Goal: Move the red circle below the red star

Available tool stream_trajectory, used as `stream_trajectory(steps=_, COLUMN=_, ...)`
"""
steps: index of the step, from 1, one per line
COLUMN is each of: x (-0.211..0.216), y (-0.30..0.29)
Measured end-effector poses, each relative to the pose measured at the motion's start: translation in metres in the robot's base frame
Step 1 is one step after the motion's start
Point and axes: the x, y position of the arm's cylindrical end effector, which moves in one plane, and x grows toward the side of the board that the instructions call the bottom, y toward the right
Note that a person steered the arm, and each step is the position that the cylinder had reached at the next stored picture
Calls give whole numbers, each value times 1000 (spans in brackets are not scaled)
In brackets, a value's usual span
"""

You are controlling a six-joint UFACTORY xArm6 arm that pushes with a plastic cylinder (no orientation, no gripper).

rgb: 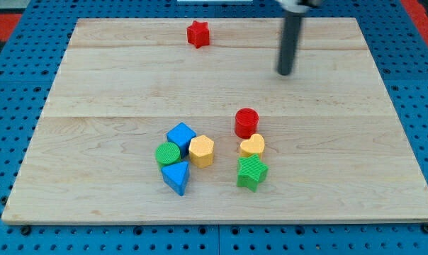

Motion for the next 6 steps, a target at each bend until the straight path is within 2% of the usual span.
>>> stream_trajectory(steps=1, x=93, y=-18)
stream_trajectory(steps=2, x=113, y=-98)
stream_trajectory(steps=3, x=67, y=-129)
stream_trajectory(steps=5, x=85, y=-179)
stream_trajectory(steps=6, x=60, y=-248)
